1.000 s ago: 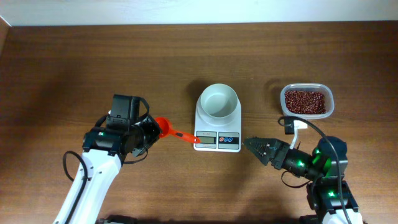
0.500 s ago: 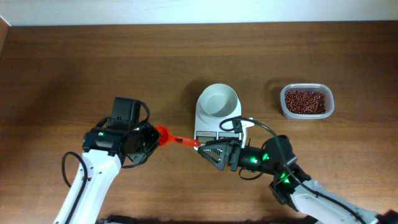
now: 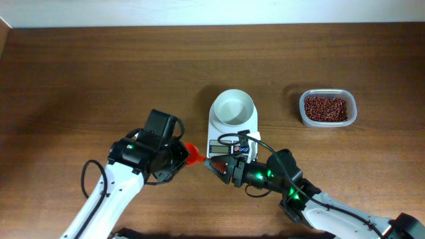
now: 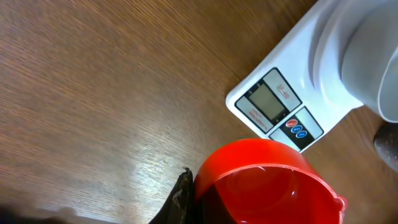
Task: Scoop and weigh 50g on scale
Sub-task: 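Grasp the scoop handle with the right gripper and release the left gripper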
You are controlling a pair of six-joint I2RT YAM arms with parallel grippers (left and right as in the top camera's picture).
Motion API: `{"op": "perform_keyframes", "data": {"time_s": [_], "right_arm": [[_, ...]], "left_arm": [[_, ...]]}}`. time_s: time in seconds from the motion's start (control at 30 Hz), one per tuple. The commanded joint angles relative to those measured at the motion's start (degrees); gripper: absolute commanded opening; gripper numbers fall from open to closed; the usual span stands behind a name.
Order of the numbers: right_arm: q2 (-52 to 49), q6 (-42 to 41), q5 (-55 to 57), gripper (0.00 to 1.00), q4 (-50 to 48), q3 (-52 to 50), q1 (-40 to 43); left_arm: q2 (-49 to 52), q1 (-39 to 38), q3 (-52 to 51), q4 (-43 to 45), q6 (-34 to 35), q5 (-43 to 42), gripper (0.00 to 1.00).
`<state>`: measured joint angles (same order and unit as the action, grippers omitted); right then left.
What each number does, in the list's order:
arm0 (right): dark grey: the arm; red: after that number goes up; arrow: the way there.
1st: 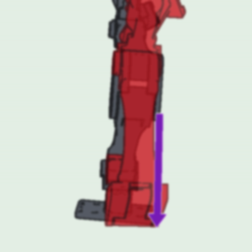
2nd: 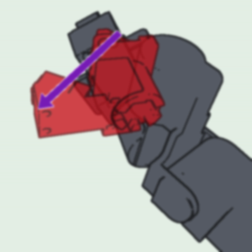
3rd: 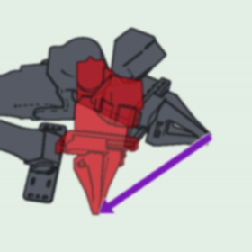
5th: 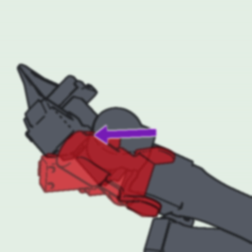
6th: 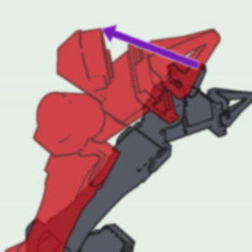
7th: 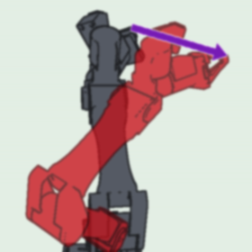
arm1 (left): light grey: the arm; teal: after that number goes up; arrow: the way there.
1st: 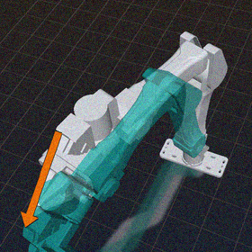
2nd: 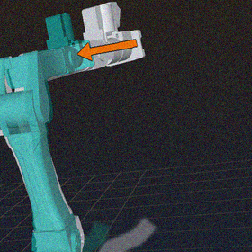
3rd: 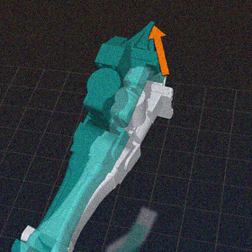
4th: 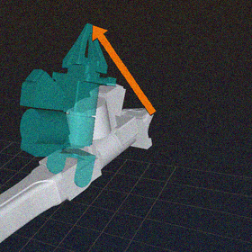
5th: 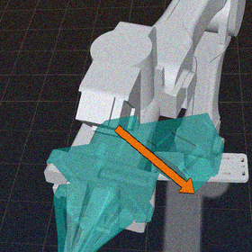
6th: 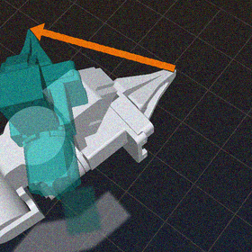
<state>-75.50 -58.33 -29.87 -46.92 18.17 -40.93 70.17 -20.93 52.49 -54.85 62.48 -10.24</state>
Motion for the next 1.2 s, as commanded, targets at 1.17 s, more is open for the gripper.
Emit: {"op": "perform_keyframes", "data": {"time_s": [1.17], "right_arm": [[-0.2, 0.4, -2.4, 0.04, 1.1, 0.5, -1.2]], "left_arm": [[-0.4, -5.2, 0.0, 0.1, 0.9, 7.1, 0.01]]}}
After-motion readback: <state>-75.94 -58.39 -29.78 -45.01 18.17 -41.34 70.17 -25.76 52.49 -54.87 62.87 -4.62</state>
